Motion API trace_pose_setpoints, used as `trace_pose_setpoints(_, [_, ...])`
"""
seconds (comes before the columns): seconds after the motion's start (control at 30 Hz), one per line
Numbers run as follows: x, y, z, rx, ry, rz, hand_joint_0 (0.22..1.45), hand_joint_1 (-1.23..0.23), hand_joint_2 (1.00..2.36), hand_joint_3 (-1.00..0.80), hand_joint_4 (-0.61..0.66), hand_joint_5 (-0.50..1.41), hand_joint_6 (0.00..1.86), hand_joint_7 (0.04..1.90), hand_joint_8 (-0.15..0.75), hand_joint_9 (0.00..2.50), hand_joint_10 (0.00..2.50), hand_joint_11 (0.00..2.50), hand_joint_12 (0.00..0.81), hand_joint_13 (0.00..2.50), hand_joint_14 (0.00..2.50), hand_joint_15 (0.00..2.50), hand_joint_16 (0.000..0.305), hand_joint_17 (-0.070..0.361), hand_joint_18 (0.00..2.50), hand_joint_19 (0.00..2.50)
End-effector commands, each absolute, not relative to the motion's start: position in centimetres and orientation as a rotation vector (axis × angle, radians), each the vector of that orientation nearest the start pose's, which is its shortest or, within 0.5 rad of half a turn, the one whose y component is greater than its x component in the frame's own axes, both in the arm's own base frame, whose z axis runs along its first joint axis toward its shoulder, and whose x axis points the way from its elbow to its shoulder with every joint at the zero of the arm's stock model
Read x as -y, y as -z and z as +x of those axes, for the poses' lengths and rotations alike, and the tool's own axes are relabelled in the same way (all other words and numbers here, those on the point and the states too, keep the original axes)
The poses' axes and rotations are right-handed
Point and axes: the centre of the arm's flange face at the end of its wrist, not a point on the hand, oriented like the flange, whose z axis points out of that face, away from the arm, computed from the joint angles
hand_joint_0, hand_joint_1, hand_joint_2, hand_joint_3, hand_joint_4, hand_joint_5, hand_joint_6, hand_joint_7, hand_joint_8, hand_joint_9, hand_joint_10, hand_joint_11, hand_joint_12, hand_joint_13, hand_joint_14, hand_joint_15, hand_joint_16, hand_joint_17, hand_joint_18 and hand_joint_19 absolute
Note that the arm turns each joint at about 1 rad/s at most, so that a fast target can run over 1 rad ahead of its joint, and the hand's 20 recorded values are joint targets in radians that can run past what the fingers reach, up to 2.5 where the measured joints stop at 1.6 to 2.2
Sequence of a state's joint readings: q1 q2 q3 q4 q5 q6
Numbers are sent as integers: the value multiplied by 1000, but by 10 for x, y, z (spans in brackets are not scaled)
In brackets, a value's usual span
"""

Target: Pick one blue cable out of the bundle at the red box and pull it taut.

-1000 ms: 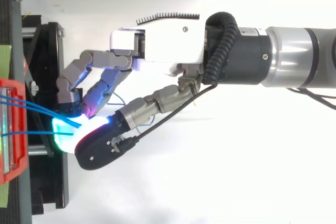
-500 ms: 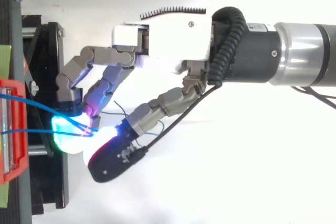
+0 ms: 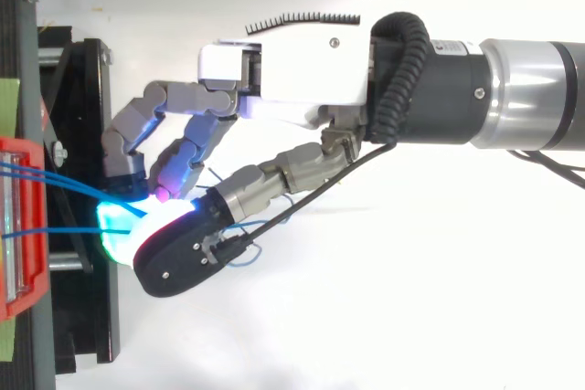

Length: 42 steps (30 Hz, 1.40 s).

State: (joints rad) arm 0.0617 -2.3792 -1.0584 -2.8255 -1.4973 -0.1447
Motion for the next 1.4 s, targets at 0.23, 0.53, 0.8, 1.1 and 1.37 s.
trace_pose_setpoints(0.23, [92, -245, 791, -1251, -1102, 1097, 681, -899, 1018, -244, 27, -115, 933, 959, 415, 1047, 10, 576, 377, 834, 10, 337, 48, 108, 774, 409])
trace_pose_setpoints(0.53, [93, -244, 789, -1261, -1096, 1105, 761, -969, 1008, -409, -66, -120, 944, 910, 387, 1038, 9, 578, 369, 822, 11, 336, 46, 105, 757, 389])
trace_pose_setpoints(0.8, [93, -244, 789, -1261, -1096, 1105, 547, -967, 1000, -500, 61, -124, 933, 791, 388, 1049, 9, 588, 369, 814, 11, 351, 49, 110, 744, 417])
trace_pose_setpoints(1.1, [92, -244, 789, -1261, -1096, 1105, 517, -698, 1000, -500, 58, -96, 889, 882, 408, 1184, 12, 551, 384, 860, 10, 346, 52, 116, 776, 453])
trace_pose_setpoints(1.37, [93, -244, 789, -1261, -1096, 1105, 592, -735, 1010, -377, 64, -93, 892, 975, 412, 1226, 10, 584, 372, 875, 11, 360, 48, 107, 779, 459])
